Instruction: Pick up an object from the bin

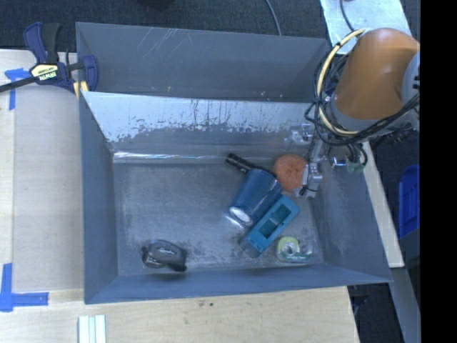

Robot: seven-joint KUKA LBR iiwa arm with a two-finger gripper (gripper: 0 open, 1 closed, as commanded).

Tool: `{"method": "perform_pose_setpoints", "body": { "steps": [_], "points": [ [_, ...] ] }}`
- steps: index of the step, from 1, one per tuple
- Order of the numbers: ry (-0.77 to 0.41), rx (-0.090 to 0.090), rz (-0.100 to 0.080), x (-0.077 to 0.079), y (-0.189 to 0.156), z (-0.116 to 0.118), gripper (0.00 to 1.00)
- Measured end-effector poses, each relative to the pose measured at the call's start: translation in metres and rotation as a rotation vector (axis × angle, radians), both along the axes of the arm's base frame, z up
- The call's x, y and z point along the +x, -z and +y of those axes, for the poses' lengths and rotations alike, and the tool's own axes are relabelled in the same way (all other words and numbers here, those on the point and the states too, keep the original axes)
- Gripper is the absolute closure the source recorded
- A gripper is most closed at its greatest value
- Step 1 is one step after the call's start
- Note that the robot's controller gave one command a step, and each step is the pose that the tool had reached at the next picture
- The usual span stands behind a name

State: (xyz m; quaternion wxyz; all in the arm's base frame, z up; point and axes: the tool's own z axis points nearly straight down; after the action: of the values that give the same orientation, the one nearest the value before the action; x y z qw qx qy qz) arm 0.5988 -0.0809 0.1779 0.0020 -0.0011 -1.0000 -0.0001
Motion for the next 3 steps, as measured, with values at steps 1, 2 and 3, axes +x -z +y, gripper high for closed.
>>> {"method": "perform_pose_setpoints", "body": {
  "steps": [1,2,3],
  "points": [
    [-0.003,-0.001,-0.008,0.002,-0.004,0.000,0.00],
    [-0.458,-0.002,-0.006,-0.032,0.100,0.004,0.00],
    [-0.855,-0.005,-0.017,0.013,0.041,0.016,0.00]
  ]
}}
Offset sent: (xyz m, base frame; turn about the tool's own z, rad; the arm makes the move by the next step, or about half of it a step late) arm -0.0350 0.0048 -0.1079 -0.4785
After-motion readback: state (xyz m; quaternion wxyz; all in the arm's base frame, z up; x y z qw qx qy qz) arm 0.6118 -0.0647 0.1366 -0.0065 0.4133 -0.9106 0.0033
